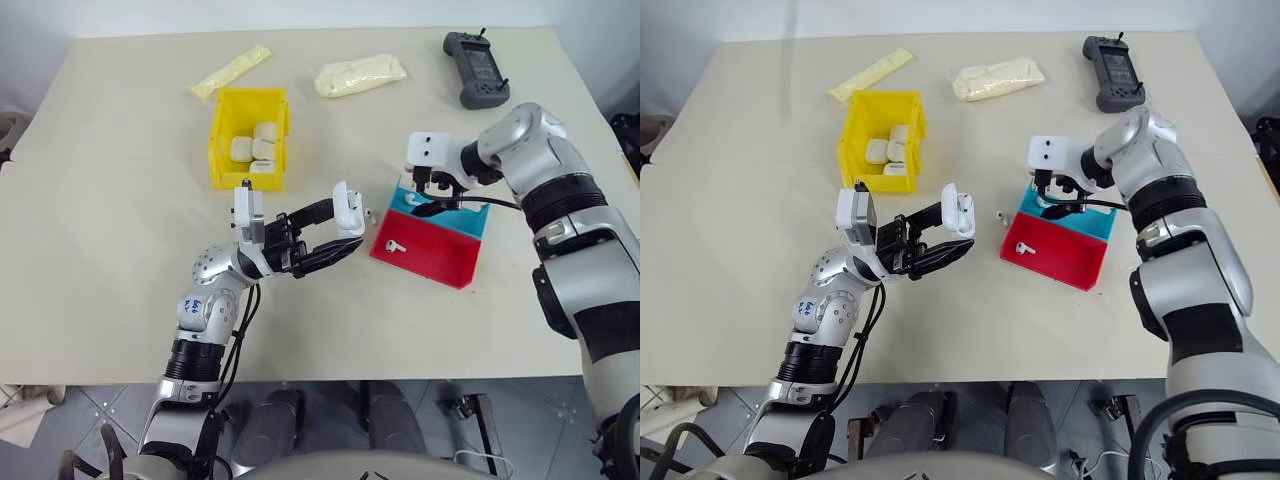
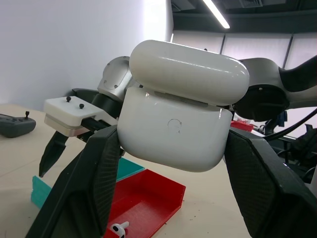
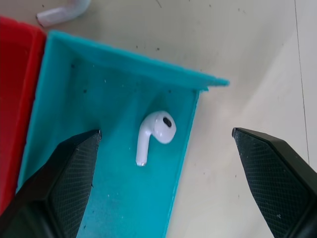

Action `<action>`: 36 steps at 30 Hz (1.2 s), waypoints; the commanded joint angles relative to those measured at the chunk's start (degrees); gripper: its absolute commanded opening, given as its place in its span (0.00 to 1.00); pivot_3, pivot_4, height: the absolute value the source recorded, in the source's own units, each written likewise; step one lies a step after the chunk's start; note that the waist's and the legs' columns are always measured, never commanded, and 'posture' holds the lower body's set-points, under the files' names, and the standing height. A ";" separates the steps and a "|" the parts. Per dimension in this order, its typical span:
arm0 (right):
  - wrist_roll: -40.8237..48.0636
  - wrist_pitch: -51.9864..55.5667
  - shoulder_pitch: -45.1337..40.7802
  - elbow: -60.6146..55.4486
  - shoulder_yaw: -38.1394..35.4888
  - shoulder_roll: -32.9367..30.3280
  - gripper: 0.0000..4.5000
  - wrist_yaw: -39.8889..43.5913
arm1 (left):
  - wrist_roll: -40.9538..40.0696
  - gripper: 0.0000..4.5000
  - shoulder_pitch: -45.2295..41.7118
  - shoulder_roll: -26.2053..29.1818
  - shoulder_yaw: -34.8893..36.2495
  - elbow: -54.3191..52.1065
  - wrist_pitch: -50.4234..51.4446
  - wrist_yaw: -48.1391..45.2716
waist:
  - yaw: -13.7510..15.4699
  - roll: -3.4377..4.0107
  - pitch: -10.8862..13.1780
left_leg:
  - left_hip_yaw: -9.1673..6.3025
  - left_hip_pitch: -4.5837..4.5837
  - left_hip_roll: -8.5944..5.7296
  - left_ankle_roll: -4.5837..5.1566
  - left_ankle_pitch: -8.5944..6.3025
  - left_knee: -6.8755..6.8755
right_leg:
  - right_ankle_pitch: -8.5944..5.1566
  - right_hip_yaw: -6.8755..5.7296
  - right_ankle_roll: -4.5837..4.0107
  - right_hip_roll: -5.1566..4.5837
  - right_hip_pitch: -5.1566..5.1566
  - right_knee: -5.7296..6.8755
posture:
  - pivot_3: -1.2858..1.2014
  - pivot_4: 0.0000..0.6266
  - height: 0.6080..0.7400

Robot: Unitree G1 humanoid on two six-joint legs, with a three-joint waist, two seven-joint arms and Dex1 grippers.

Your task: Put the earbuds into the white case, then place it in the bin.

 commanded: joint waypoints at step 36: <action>-2.21 -5.85 -1.64 4.60 -4.93 2.88 0.10 3.48 | -0.84 0.63 0.49 1.23 1.01 -4.43 -0.47 1.57 | -0.40 0.04 -0.03 | 0.01 0.06 -0.01 -0.01 0.00 0.04 | 0.00 0.02 -0.01 0.00 0.02 0.10 | 0.52 0.24 1.00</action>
